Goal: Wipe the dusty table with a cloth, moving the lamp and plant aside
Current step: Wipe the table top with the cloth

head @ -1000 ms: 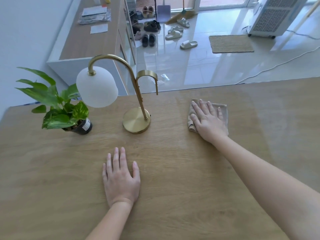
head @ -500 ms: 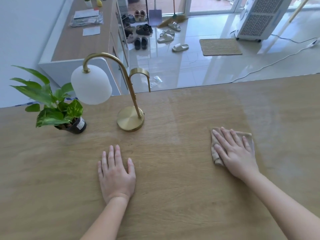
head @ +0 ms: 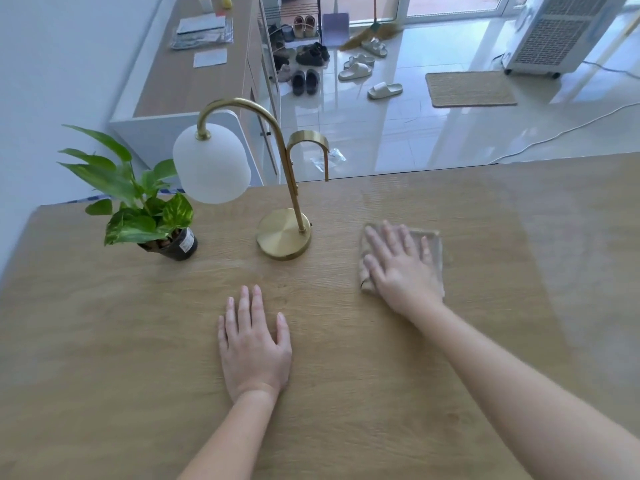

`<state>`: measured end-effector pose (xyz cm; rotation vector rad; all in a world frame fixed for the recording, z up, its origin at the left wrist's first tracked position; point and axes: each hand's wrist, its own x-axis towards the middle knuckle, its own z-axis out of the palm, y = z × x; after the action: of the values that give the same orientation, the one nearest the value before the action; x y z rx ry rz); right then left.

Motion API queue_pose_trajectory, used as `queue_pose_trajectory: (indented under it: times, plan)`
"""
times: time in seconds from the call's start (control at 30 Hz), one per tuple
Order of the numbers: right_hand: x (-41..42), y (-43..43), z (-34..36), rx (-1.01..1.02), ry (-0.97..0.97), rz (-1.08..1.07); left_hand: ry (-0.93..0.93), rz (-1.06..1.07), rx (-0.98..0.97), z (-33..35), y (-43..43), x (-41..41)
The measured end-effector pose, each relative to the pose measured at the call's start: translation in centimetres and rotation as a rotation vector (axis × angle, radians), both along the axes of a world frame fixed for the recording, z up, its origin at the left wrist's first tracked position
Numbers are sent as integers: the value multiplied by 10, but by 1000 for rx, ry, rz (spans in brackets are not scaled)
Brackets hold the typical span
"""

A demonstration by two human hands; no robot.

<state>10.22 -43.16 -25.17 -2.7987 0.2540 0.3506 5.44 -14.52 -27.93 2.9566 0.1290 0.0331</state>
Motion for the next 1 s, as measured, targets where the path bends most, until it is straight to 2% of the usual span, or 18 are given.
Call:
queue_pose_trajectory:
  times: [0.13, 0.27, 0.37, 0.6, 0.7, 0.83, 1.0]
  plan:
    - [-80, 31, -2, 7, -1, 148, -1, 3, -11, 0, -1, 0]
    - [-75, 24, -2, -14, -12, 160, 7, -4, -10, -1, -1, 1]
    - [-32, 18, 0, -7, -20, 157, 15, 0, -7, -1, -1, 1]
    - [149, 8, 1, 1, -36, -10, 26, -9, -1, -3, 1, 2]
    - [177, 12, -2, -16, -7, -40, 25, -13, 5, -4, 2, 4]
    - [138, 17, 0, 3, -21, 37, 15, -8, 0, -5, 4, 3]
    - [0, 33, 4, 36, -51, 164, -2, 0, -13, -4, 2, 3]
